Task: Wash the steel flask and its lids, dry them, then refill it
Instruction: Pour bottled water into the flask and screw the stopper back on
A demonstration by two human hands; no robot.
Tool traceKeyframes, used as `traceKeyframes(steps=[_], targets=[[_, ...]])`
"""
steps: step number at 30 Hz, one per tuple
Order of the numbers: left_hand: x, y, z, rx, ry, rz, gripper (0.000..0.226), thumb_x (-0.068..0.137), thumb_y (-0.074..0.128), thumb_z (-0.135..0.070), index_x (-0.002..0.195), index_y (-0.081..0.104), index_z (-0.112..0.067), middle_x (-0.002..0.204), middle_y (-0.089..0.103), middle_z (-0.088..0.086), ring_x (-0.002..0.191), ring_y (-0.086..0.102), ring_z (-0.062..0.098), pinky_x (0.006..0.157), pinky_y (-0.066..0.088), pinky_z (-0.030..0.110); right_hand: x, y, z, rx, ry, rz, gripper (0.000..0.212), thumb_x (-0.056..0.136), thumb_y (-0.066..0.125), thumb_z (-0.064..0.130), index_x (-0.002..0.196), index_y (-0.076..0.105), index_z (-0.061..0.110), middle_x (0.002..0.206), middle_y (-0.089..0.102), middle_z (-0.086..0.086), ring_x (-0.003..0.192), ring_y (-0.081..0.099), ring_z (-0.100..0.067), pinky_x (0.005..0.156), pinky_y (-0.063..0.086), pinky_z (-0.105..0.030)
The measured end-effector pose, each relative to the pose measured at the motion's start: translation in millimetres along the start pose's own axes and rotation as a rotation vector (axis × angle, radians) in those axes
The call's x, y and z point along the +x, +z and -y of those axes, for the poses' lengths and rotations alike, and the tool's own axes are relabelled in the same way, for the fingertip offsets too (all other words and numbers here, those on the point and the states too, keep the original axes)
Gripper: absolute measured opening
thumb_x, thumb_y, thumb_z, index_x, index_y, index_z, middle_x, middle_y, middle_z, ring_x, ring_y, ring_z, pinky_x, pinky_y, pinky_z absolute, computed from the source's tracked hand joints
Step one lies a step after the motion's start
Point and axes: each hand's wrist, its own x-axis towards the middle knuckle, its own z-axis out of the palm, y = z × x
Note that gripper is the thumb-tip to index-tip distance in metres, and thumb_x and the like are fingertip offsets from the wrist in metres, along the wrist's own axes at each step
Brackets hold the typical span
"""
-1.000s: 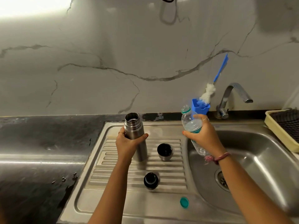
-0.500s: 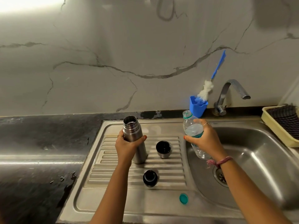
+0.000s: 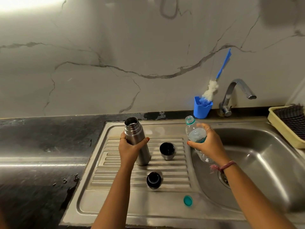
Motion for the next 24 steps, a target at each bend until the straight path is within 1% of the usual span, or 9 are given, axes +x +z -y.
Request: traceKeyframes(steps=[5, 8, 12, 14, 16, 19, 21, 22, 24], targets=[[-1, 0, 2, 0.0, 0.037, -0.012, 0.085, 0.062, 0.093, -0.017, 0.134, 0.046, -0.021, 0.12, 0.062, -0.004, 0.106, 0.061, 0.015, 0.081, 0.049, 0.023, -3, 0, -7, -0.002, 0.011, 0.015, 0.08, 0.064, 0.087, 0.019, 0.132, 0.045, 0.013, 0.126, 0.053, -0.007, 0.11, 0.052, -0.015, 0.077, 0.039, -0.006], [0, 1, 2, 0.0, 0.05, -0.016, 0.091, 0.061, 0.093, -0.017, 0.137, 0.044, -0.022, 0.125, 0.06, -0.003, 0.112, 0.059, 0.019, 0.088, 0.051, 0.029, -3, -2, -8, -0.002, 0.019, 0.019, 0.079, 0.064, 0.086, 0.019, 0.132, 0.045, 0.013, 0.125, 0.053, -0.005, 0.107, 0.051, -0.012, 0.073, 0.038, -0.004], [-1, 0, 1, -0.003, 0.075, -0.011, 0.102, 0.057, 0.095, -0.02, 0.142, 0.037, -0.028, 0.134, 0.056, -0.001, 0.12, 0.056, 0.021, 0.096, 0.051, 0.035, -5, -3, -11, -0.012, 0.018, 0.022, 0.08, 0.064, 0.086, 0.021, 0.132, 0.044, 0.015, 0.125, 0.054, -0.005, 0.107, 0.052, -0.012, 0.072, 0.039, -0.003], [-2, -1, 0, 0.007, 0.102, -0.025, 0.109, 0.055, 0.096, -0.024, 0.145, 0.033, -0.029, 0.143, 0.049, 0.0, 0.129, 0.049, 0.021, 0.104, 0.047, 0.038, -6, -4, -12, -0.014, 0.023, 0.023, 0.08, 0.065, 0.086, 0.021, 0.132, 0.044, 0.014, 0.125, 0.054, -0.004, 0.105, 0.052, -0.01, 0.069, 0.04, -0.002], [-5, -4, -2, 0.041, 0.134, -0.051, 0.114, 0.057, 0.095, -0.026, 0.149, 0.029, -0.027, 0.151, 0.041, 0.001, 0.137, 0.042, 0.02, 0.109, 0.038, 0.034, -7, -6, -13, -0.007, 0.028, 0.027, 0.08, 0.065, 0.086, 0.02, 0.133, 0.044, 0.015, 0.124, 0.054, -0.003, 0.105, 0.051, -0.008, 0.067, 0.041, -0.001], [-13, -7, -10, 0.101, 0.192, -0.103, 0.116, 0.059, 0.093, -0.031, 0.153, 0.025, -0.021, 0.154, 0.034, 0.004, 0.139, 0.036, 0.017, 0.107, 0.03, 0.023, -7, -9, -16, -0.002, 0.028, 0.031, 0.08, 0.064, 0.086, 0.019, 0.132, 0.044, 0.015, 0.125, 0.054, -0.004, 0.106, 0.052, -0.01, 0.071, 0.04, -0.003], [-21, -9, -15, 0.129, 0.266, -0.169, 0.112, 0.062, 0.091, -0.031, 0.153, 0.026, -0.018, 0.153, 0.031, 0.006, 0.137, 0.034, 0.014, 0.105, 0.028, 0.016, -8, -12, -18, 0.006, 0.032, 0.03, 0.079, 0.065, 0.086, 0.018, 0.132, 0.044, 0.016, 0.125, 0.054, -0.003, 0.106, 0.052, -0.01, 0.07, 0.04, -0.003], [-26, -10, -17, 0.131, 0.31, -0.208, 0.109, 0.064, 0.09, -0.03, 0.152, 0.027, -0.016, 0.151, 0.031, 0.007, 0.136, 0.035, 0.014, 0.106, 0.029, 0.017, -8, -13, -19, 0.007, 0.034, 0.026, 0.079, 0.065, 0.086, 0.018, 0.131, 0.045, 0.016, 0.124, 0.053, -0.002, 0.105, 0.052, -0.009, 0.069, 0.04, -0.002], [-37, -10, -21, 0.142, 0.398, -0.266, 0.102, 0.066, 0.089, -0.026, 0.15, 0.031, -0.013, 0.145, 0.032, 0.005, 0.132, 0.038, 0.017, 0.107, 0.035, 0.027, -9, -15, -19, 0.007, 0.036, 0.022, 0.078, 0.065, 0.086, 0.018, 0.131, 0.045, 0.015, 0.121, 0.053, 0.0, 0.104, 0.051, -0.008, 0.066, 0.041, 0.001]])
